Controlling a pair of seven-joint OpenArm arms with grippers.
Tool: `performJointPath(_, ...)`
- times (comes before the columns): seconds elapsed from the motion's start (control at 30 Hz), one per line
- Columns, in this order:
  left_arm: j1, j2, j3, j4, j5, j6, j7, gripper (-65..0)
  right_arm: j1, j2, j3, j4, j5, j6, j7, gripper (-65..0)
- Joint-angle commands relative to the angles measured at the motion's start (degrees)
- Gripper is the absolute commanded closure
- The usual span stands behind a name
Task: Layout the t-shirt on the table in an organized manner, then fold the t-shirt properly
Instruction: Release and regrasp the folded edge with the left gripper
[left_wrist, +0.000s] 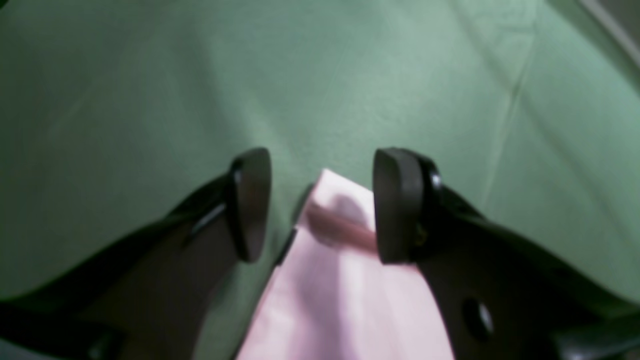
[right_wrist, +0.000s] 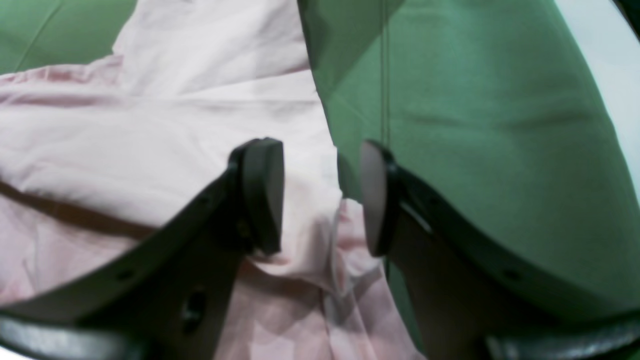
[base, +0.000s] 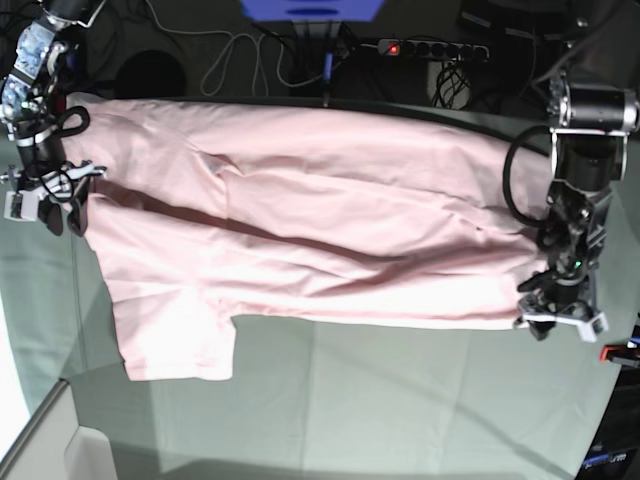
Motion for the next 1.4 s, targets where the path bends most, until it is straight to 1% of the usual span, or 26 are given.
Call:
performJointPath(0.0, -1.8, -0.2, -0.2, 0.0, 1.5, -0.4, -1.3, -32.5, 0.2, 0.9, 0.4, 1.1, 1.0, 0.2, 1.6, -25.8)
performJointPath(0.1, -3.2, 1.7, -0.4, -2.2, 7.1, -0.4, -1.4, -32.5, 0.2, 0.9, 0.4, 1.1, 1.0, 0.2, 1.5, -25.8)
performJointPath(0.17, -3.4, 2.3, -0.6, -3.2, 9.2, -0.4, -1.4, -32.5, 0.1, 0.9, 0.4, 1.1, 1.0, 0.2, 1.5, -25.8)
performJointPath(0.27, -3.8, 3.0, -0.6, -4.1, 9.7, -0.4, -1.4, -32.5, -0.8, 1.0, 0.4, 1.1, 1.0, 0.2, 1.5, -25.8)
performJointPath(0.63, -4.1, 2.7, -0.6, -5.2, 9.7, -0.4, -1.4, -31.4, -0.9, 1.1, 0.4, 1.1, 1.0, 0.2, 1.5, -25.8)
performJointPath(0.67, -4.1, 2.7, -0.6, -5.2, 9.7, -0.4, -1.4, -28.9, -0.9, 1.1, 0.4, 1.1, 1.0, 0.2, 1.5, -25.8)
performJointPath(0.73, -4.2, 2.7, -0.6, -5.2, 9.7, -0.3, -1.4, -19.3, -0.9, 1.1, 0.4, 1.1, 1.0, 0.2, 1.5, -25.8)
performJointPath(0.77, -4.2, 2.7, -0.6, -5.2, 9.7, -0.2, -1.4, -13.1, -1.0, 1.1, 0.4, 1.1, 0.9, 0.2, 1.5, -25.8)
performJointPath(0.8, -4.4, 2.6, -0.6, -5.2, 9.7, -0.1, -1.4, -5.1, -1.4, 1.2, 0.4, 1.1, 0.9, 0.2, 1.5, -25.8)
performJointPath(0.83, -4.9, 2.6, -0.6, -5.3, 9.7, -0.1, -1.4, 0.0, -1.7, 1.2, 0.4, 1.1, 0.9, 0.2, 1.5, -25.8)
performJointPath(0.93, -5.3, 2.6, -0.6, -6.1, 9.7, -0.3, -1.4, -1.5, -1.8, 1.2, 1.3, 1.1, 0.9, 0.2, 1.5, -25.8)
performJointPath(0.97, -5.3, 2.6, -0.6, -5.6, 9.7, -0.3, -1.4, 0.0, -1.8, 1.2, 1.6, 1.1, 0.9, 0.2, 1.5, -25.8)
performJointPath(1.03, -5.3, 2.7, -0.7, -3.9, 9.6, -0.4, -1.4, -0.2, -1.8, 1.2, 1.8, 1.1, 0.9, 0.2, 1.5, -25.8)
performJointPath(1.13, -3.9, 2.7, -0.7, 1.9, 9.5, -0.1, -0.9, -0.2, -1.5, 1.2, 1.8, 1.1, 0.9, 0.2, 1.5, -25.8)
performJointPath(1.2, -1.0, 2.7, -0.8, 7.0, 9.5, -0.1, -0.9, -0.2, -1.5, 2.1, 1.8, 1.8, 0.9, 0.2, 1.6, -26.1)
performJointPath(1.27, 1.5, 2.6, -0.8, 12.3, 9.5, 0.0, -0.9, -0.2, -1.5, 2.3, 1.8, 3.0, 0.9, 0.2, 1.6, -26.2)
performJointPath(1.37, 3.6, 1.7, -1.8, 15.7, 9.6, 0.0, -0.9, -0.5, -1.3, 2.3, 1.8, 4.8, 0.9, 0.2, 1.6, -26.3)
